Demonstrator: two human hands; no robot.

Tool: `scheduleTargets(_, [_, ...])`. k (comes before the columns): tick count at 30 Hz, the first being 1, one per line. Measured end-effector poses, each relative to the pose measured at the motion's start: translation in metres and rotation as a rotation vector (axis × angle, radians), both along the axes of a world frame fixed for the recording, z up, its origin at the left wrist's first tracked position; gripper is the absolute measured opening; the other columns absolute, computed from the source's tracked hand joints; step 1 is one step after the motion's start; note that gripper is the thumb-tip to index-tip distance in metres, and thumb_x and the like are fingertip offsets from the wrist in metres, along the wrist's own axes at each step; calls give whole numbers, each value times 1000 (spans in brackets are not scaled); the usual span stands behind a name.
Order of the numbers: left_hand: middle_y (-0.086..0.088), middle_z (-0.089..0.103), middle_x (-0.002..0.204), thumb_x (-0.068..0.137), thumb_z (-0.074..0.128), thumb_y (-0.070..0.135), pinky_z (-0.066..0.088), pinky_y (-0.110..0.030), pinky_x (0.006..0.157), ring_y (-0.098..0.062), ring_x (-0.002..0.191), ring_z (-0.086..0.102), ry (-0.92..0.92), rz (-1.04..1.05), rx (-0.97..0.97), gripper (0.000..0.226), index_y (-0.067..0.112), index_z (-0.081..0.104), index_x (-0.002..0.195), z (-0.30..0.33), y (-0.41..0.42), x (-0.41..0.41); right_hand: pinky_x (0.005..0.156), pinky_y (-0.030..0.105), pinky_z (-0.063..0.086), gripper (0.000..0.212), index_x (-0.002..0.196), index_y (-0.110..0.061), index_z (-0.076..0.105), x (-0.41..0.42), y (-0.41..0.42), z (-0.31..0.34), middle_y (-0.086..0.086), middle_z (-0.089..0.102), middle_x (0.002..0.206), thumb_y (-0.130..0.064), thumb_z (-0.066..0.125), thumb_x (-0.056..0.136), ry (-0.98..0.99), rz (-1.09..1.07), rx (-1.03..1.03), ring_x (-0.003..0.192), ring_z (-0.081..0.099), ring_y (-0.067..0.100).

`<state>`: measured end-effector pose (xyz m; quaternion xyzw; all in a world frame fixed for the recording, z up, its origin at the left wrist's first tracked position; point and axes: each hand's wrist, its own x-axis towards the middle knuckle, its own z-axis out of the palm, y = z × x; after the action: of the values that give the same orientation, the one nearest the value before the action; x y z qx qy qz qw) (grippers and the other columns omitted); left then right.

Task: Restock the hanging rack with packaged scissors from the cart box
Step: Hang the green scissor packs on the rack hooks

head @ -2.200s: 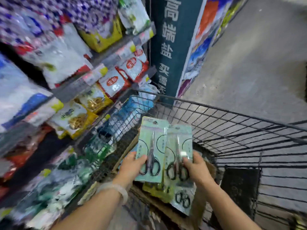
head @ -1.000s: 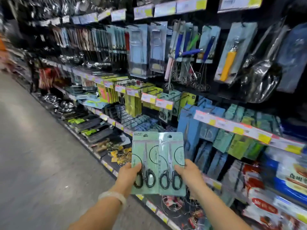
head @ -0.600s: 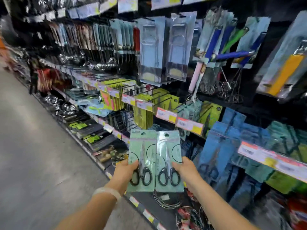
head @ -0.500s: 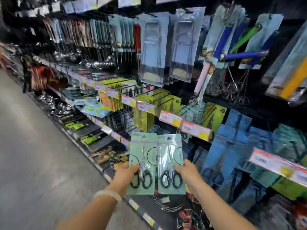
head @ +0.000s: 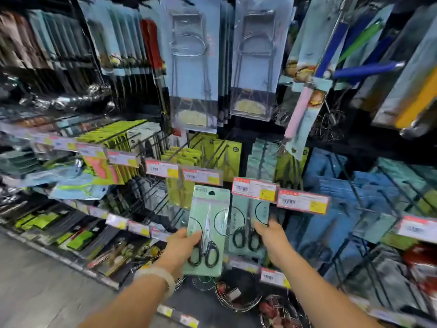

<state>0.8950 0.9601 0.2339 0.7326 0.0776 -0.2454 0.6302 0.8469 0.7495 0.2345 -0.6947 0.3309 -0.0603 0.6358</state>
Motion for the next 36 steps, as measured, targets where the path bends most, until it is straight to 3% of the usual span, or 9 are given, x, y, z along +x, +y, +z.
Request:
scheduleTargets(5, [6,64,97,88,63,36,42,-36,100,-18,103,55,-24,-113,83,14,25,55,82,-12,2,16,94,33,41,44,133,-6,44,3,6,-9,4,53,130,-23,53,94,7,-83,26,112,51,24])
scheduleTargets(8, [6,66,115,74,68,58,41,-46,105,-22,112,57,-24,-201,105,36,31,64,96,-22,3,24,102,40,42,46,135,-9,44,4,9,-9,6,53,134,-25,54,93,-17,-128,33,119,51,27])
scheduleTargets(13, [-5,69,113,89,61,34,45,-51,101,-28,109,61,-28,-219,36,18,21,65,101,-23,-2,28,106,39,37,51,139,-9,40,4,7,-12,5,46,140,-27,54,93,-7,-139,39,126,45,26])
scheduleTargets(17, [-4,67,114,93,58,29,44,-49,103,-26,111,59,-18,-247,-7,18,19,64,106,-26,-3,28,94,31,37,46,135,-8,43,9,6,-11,4,52,130,-23,54,93,-17,-158,18,113,48,22])
scheduleTargets(21, [-4,68,110,94,56,21,44,-44,103,-24,108,60,-16,-255,-48,13,16,64,102,-26,-2,26,100,34,36,57,143,-6,27,14,4,-3,12,44,140,-35,44,97,76,-205,-67,126,45,30])
scheduleTargets(27, [-5,71,107,93,58,24,46,-48,101,-26,106,63,-32,-274,-25,14,17,65,103,-31,-14,14,91,37,52,25,94,-17,59,-10,39,-5,8,65,98,-42,55,90,79,81,6,92,62,24])
scheduleTargets(29, [-7,72,100,92,60,23,50,-47,95,-27,99,66,-50,-274,-24,11,15,65,98,-29,-23,10,73,25,55,13,84,-16,56,-19,49,-4,4,64,86,-27,61,90,48,141,-42,76,62,15])
scheduleTargets(32, [-11,69,95,89,63,17,53,-46,87,-27,89,65,-165,-251,32,7,13,58,87,-21,-39,5,47,10,37,19,74,-17,49,-26,46,2,-5,51,63,-11,58,90,-15,65,-141,52,46,1])
scheduleTargets(36, [-7,66,89,88,64,17,50,-34,77,-21,81,61,-311,-296,39,15,20,53,78,-3,-62,8,60,18,38,5,88,-4,56,-24,29,17,13,55,75,-9,57,90,-93,-24,-241,72,49,14])
